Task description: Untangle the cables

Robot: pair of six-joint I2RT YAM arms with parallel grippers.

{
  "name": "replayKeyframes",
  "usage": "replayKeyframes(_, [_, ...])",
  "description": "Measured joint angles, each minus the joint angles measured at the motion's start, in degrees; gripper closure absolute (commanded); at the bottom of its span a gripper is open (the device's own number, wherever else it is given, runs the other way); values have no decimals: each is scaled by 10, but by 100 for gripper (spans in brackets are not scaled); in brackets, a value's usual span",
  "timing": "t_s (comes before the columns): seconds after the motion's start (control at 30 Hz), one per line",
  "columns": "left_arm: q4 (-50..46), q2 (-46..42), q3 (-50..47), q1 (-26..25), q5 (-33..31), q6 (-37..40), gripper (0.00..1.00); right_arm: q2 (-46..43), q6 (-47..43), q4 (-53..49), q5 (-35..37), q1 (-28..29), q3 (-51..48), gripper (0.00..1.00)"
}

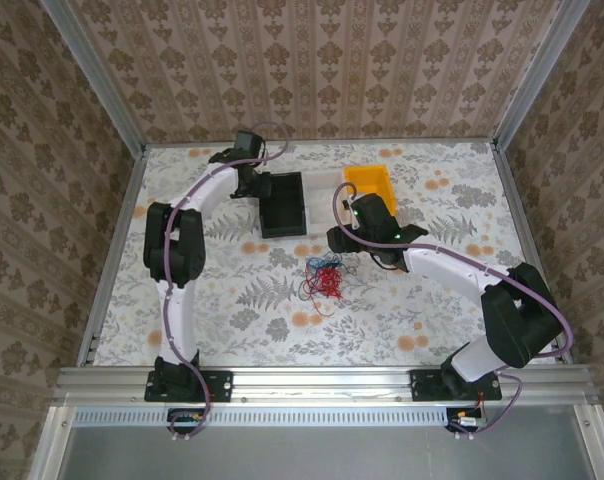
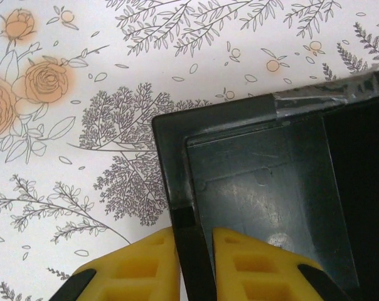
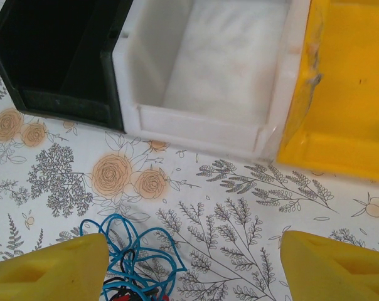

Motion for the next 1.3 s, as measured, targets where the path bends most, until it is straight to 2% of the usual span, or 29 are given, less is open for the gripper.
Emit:
replayKeyframes(0.13, [-26, 8, 20, -1, 0, 25, 81, 0, 0, 0, 0, 0, 0, 26])
replayKeyframes(0.2, [-38, 8, 21, -4, 0, 35, 74, 0, 0, 0, 0, 0, 0, 27])
replayKeyframes(0.27, [-46, 8, 17, -7, 0, 40, 59, 0, 0, 0, -3, 0, 0, 28])
replayKeyframes(0.37, [-48, -7, -6, -12, 0, 38, 46, 0, 0, -2, -12, 0, 0, 31])
replayKeyframes(0.53, [-43, -88, -46, -26, -7, 13, 33, 0, -14, -11, -43, 0, 0, 37])
replayKeyframes(0.63, [-24, -165, -73, -41, -12, 0, 30, 0, -22, -20, -68, 0, 0, 44])
replayKeyframes(0.77, [9, -249, -128, -94, 13, 6, 30, 10, -27, -31, -99, 0, 0, 48])
replayKeyframes(1.0, [22, -273, -256, -204, 92, 51, 29, 38, -28, -37, -129, -8, 0, 58])
replayKeyframes(1.1, [22, -275, -285, -216, 108, 63, 29, 43, -28, -36, -135, -13, 0, 66])
replayKeyframes(1.3, [33, -303, -307, -216, 126, 76, 29, 52, -28, -36, -146, -16, 12, 92])
